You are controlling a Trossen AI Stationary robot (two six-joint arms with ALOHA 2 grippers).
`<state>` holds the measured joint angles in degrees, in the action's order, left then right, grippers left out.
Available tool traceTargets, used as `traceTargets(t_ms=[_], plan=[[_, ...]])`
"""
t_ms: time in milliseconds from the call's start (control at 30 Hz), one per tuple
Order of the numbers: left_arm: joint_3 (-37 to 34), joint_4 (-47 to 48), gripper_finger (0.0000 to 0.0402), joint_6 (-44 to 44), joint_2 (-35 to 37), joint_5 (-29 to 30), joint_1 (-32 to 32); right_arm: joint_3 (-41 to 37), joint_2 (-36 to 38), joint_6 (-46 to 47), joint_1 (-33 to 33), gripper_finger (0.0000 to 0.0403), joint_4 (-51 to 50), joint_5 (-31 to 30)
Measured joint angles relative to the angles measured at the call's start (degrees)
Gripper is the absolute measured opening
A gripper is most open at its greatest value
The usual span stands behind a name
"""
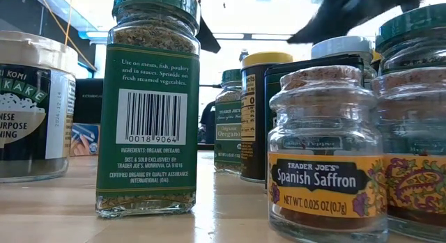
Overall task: Shelf spices
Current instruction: Put the black seasoning can on the shelf aligned with the other black seasoning can
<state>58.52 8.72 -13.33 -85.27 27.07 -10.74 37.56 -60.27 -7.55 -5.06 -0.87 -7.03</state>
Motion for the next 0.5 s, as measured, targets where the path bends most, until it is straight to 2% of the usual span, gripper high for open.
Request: traceTargets(t_ms=[100, 233, 333, 500], plan=[[0.0, -1.67, 0.0, 2.45, 0.0, -2.57, -1.49, 1.56, -0.6, 3.78, -9.43, 0.0002, 0.13, -5.46], [2.26, -4.51, 0.0, 9.49, 0.0, -9.05, -6.35, 5.41, -2.76, 7.61, -19.16, 0.0002, 0.02, -14.78], [5.39, -3.53, 0.0, 10.44, 0.02, -9.6, -9.6, 9.61, -5.32, 8.12, -25.29, 0.0002, -0.28, -21.84], [9.49, -2.21, 0.0, 7.59, -0.76, -16.51, -11.12, 19.63, -10.97, 5.38, -34.99, 0.0002, -0.07, -40.69]])
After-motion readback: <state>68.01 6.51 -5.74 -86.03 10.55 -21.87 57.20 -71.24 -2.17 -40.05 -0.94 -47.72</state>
